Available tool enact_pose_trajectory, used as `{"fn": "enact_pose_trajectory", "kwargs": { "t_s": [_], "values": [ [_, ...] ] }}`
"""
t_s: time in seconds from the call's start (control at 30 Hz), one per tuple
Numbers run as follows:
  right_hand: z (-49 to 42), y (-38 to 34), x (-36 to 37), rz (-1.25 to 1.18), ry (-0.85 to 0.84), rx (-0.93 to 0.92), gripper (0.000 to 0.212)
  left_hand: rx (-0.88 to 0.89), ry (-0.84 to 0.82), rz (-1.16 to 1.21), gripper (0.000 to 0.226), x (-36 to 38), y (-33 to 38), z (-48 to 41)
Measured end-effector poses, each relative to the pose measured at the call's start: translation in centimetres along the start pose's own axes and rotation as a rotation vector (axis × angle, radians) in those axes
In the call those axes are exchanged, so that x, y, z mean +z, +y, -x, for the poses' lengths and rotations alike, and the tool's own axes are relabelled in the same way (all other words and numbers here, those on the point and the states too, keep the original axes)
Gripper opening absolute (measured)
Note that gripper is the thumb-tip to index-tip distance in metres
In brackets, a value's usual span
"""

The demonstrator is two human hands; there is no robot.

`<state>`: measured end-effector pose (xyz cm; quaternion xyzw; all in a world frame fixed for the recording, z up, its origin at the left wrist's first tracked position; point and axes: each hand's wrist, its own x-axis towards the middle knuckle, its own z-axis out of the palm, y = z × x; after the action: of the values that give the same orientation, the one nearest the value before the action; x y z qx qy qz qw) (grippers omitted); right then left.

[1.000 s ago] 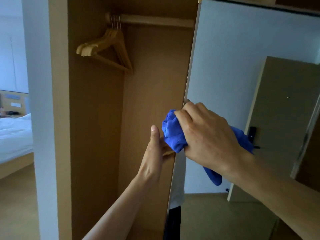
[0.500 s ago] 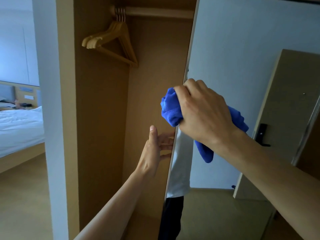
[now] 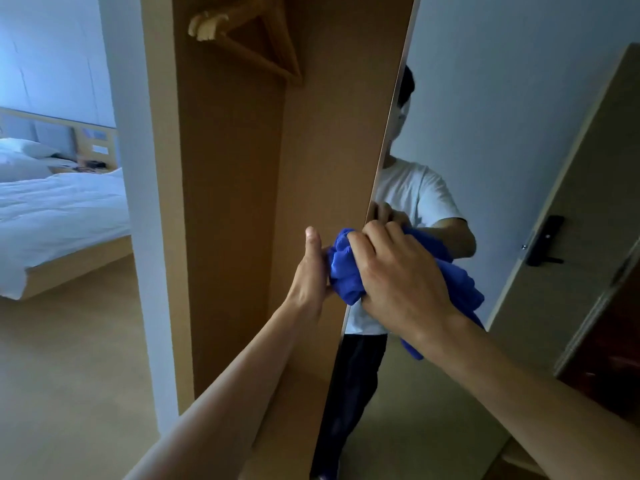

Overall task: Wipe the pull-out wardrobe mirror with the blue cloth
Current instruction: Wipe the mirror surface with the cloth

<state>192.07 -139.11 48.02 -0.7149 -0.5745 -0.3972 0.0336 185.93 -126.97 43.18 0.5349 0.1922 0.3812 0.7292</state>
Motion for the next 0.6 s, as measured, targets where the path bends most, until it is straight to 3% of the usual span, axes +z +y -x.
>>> {"fn": "enact_pose_trajectory", "kwargs": {
  "t_s": [0.23, 0.43, 0.6],
  "values": [
    [1.2, 0.0, 0.3, -0.037, -0.062, -0.002, 0.048, -0.03, -0.021, -0.051, 0.073, -1.1, -2.2, 1.2],
    [-1.4, 0.9, -1.6, 0.043, 0.083, 0.055, 0.045, -0.068, -0.095, -0.125, 0.086, -2.6, -4.0, 0.8],
    [-1.4, -0.1, -1.3, 0.056, 0.089, 0.099, 0.042, -0.072, -0.158, -0.138, 0.084, -3.3, -4.5, -0.1]
  ]
}}
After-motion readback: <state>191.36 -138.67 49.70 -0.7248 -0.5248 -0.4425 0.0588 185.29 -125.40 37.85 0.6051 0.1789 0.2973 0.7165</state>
